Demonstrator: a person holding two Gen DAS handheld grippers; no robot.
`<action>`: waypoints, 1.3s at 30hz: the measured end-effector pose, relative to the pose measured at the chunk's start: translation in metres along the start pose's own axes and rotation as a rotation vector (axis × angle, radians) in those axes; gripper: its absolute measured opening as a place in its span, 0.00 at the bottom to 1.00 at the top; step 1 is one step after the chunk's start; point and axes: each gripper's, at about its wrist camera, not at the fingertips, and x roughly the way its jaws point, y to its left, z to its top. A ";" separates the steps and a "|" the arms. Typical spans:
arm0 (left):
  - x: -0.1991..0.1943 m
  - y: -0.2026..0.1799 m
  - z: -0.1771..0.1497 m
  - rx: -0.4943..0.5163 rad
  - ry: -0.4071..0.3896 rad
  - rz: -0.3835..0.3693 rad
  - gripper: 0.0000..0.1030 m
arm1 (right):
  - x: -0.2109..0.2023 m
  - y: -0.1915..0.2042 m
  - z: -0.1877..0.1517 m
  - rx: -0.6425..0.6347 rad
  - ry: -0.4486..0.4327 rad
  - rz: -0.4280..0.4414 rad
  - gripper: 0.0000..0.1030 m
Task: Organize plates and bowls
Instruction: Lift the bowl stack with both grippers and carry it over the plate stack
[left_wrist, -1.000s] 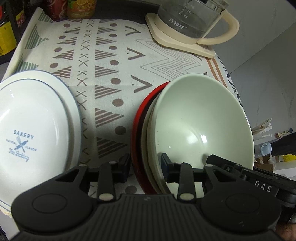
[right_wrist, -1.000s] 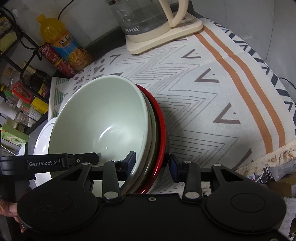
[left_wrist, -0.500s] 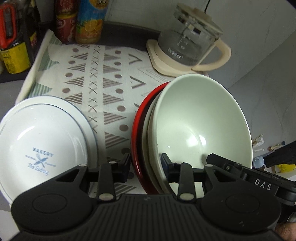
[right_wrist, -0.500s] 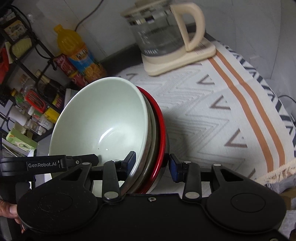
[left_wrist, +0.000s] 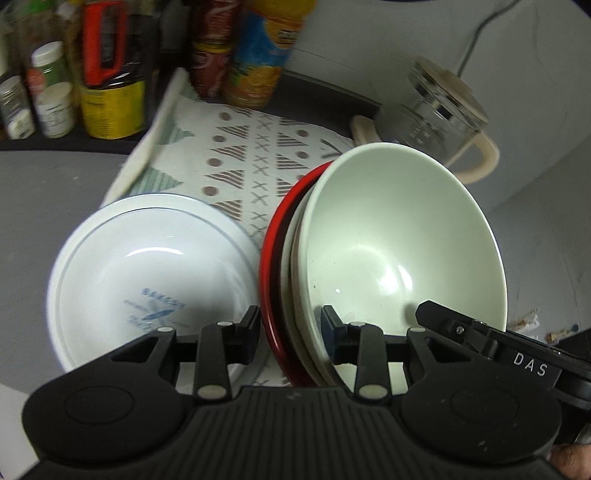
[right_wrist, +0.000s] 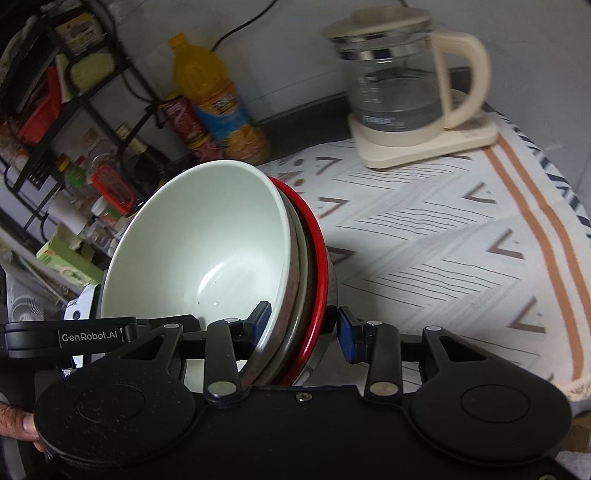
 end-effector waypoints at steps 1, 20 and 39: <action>-0.002 0.004 0.000 -0.010 -0.004 0.004 0.32 | 0.002 0.004 0.001 -0.009 0.003 0.006 0.37; -0.031 0.068 -0.005 -0.169 -0.062 0.083 0.32 | 0.040 0.066 0.010 -0.140 0.078 0.099 0.37; -0.021 0.120 -0.005 -0.259 -0.032 0.113 0.32 | 0.083 0.103 0.008 -0.186 0.173 0.113 0.37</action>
